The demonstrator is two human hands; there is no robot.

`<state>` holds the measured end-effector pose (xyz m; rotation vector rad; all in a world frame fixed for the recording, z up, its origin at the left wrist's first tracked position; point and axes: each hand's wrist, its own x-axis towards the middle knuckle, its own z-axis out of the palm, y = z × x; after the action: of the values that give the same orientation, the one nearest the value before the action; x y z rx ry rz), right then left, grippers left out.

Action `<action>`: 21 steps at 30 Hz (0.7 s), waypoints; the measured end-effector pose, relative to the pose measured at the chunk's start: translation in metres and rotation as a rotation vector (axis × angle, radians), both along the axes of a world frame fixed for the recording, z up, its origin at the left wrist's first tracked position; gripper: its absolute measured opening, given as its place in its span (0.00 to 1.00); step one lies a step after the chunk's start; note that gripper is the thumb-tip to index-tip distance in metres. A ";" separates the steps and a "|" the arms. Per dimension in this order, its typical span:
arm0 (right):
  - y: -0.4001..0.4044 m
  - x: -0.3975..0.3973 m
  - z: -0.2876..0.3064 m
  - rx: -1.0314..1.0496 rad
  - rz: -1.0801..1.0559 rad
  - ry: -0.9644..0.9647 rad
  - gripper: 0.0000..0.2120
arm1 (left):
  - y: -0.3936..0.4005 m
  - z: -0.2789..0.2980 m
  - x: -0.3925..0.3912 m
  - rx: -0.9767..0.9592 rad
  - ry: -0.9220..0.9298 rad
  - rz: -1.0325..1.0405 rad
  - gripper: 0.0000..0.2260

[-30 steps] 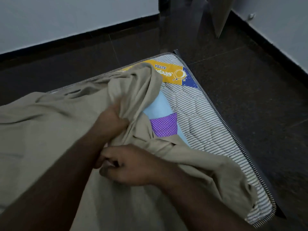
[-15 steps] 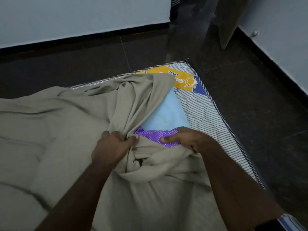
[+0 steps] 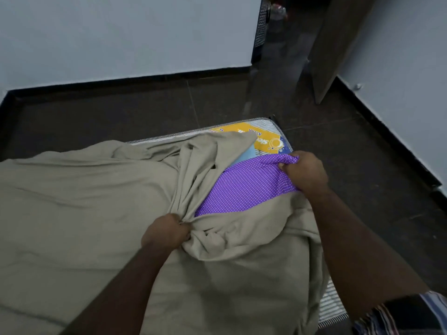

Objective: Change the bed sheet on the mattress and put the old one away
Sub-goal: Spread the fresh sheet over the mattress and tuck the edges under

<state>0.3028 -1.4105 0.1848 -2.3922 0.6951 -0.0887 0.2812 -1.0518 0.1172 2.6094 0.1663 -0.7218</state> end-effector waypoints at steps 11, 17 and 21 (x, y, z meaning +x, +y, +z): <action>0.038 -0.026 0.037 0.088 0.255 -0.028 0.17 | -0.095 0.075 0.009 -0.162 -0.499 -0.363 0.35; 0.017 -0.088 0.022 0.599 0.148 -0.248 0.20 | -0.188 0.094 0.043 -0.267 -0.196 -0.746 0.20; -0.003 -0.162 -0.050 0.588 0.102 0.253 0.43 | -0.201 0.084 0.052 -0.479 -0.360 -0.492 0.06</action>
<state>0.1407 -1.4132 0.1349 -1.8771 0.6068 0.4136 0.3334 -1.2524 0.2007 2.2641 -0.6899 -0.3623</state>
